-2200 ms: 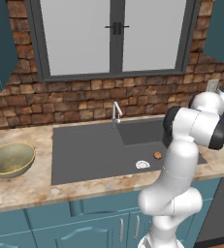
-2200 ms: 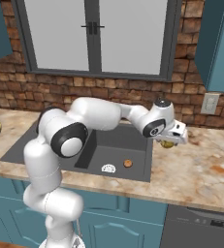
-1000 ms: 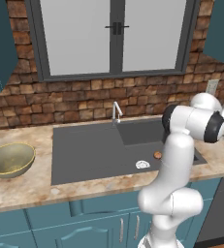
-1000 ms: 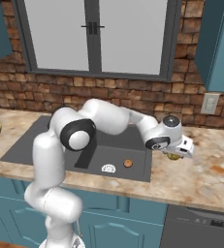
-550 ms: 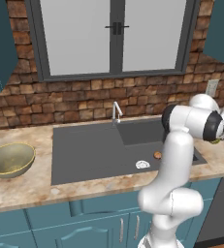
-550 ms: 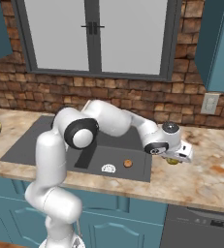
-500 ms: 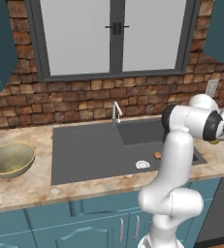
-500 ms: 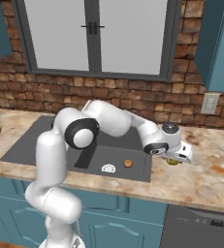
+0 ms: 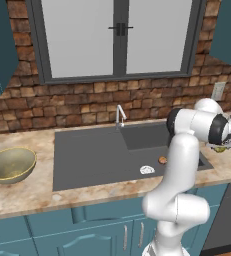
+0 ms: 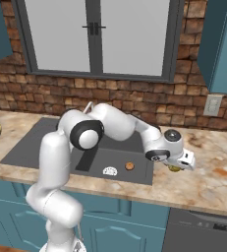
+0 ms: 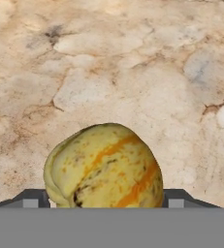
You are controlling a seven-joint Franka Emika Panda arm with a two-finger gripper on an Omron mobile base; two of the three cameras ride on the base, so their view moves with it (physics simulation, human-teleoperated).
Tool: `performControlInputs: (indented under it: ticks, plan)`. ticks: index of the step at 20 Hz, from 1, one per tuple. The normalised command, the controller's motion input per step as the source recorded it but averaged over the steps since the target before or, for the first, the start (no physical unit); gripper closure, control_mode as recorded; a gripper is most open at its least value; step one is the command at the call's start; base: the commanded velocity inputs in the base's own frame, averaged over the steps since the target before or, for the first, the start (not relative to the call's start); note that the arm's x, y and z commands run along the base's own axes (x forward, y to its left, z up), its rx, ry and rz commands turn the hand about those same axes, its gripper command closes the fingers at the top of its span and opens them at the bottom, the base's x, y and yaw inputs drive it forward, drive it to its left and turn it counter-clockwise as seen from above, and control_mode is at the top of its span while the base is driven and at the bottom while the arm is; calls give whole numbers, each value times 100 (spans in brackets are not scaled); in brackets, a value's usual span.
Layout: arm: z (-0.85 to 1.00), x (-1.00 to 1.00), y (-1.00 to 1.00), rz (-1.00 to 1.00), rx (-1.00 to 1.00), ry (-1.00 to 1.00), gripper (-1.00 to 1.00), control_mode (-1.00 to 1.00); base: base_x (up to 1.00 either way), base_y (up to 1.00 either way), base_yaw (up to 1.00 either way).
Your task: Remove the tangerine and squash from the sink. Then move the bowl and cup from the counter to the sink for washing.
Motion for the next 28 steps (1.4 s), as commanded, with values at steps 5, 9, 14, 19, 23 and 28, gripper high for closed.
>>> performControlInputs:
  ticks: [5,9,14,19,23,28]
  plan:
    - [-27,0,-1,0,0,0,100,-100,0,0,0]
    - [-26,0,-1,0,0,0,-100,-100,0,0,0]
    - [-15,-6,0,0,-1,0,-100,-100,0,0,0]
    - [-1,-12,-1,0,-3,-1,-100,-100,0,0,0]
    - [9,-11,0,0,-4,0,-100,-100,0,0,0]
    - [17,-11,0,0,-3,0,-100,-100,0,0,0]
